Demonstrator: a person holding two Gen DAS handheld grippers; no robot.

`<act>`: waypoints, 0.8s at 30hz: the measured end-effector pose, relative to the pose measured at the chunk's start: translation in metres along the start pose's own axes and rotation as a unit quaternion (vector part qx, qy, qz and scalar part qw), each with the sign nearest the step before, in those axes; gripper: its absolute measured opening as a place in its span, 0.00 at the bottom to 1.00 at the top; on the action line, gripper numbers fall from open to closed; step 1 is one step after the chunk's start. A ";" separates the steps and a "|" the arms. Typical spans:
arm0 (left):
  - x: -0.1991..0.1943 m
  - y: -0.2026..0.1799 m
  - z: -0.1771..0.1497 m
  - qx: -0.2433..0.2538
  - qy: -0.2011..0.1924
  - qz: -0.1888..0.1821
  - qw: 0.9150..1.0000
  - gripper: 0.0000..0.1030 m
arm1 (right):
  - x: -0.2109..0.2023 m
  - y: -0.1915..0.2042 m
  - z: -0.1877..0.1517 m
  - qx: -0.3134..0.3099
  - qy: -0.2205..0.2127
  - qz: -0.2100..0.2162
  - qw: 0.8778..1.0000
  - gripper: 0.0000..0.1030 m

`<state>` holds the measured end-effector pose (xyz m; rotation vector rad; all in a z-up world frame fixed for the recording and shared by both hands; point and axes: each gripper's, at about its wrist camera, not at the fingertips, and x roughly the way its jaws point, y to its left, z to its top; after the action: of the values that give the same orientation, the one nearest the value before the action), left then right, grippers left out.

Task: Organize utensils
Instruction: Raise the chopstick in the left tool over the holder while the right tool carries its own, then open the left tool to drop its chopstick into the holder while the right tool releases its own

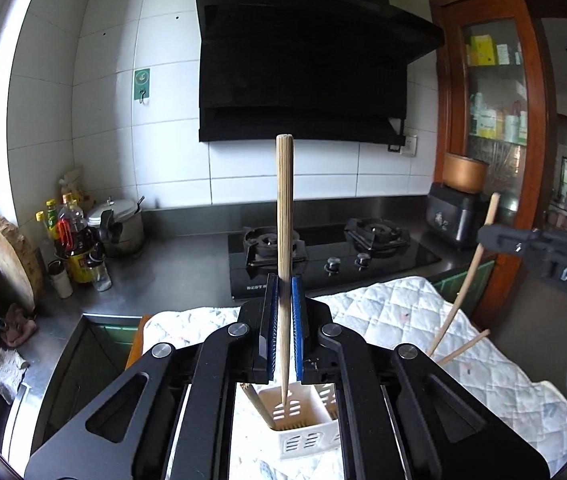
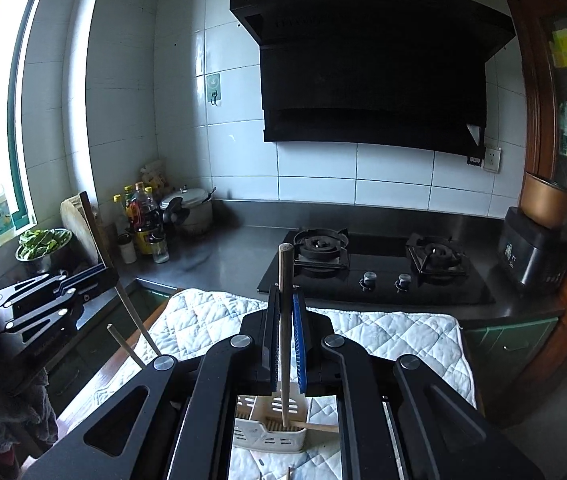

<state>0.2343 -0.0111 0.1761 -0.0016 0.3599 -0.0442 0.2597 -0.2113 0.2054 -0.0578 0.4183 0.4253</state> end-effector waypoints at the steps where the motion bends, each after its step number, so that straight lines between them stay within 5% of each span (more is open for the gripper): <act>1: 0.006 0.002 -0.003 -0.004 0.006 -0.001 1.000 0.05 | 0.003 0.000 -0.001 -0.001 0.002 0.000 1.000 0.06; 12: 0.034 0.014 -0.033 -0.006 0.049 -0.004 0.999 0.05 | 0.034 0.000 -0.027 0.005 0.045 0.007 0.999 0.06; 24: 0.002 0.002 -0.028 0.017 0.030 -0.006 0.999 0.09 | 0.020 0.004 -0.043 0.001 0.052 0.010 0.999 0.13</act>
<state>0.2263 -0.0085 0.1488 0.0303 0.4197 -0.0624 0.2583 -0.2063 0.1582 -0.0733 0.5233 0.4427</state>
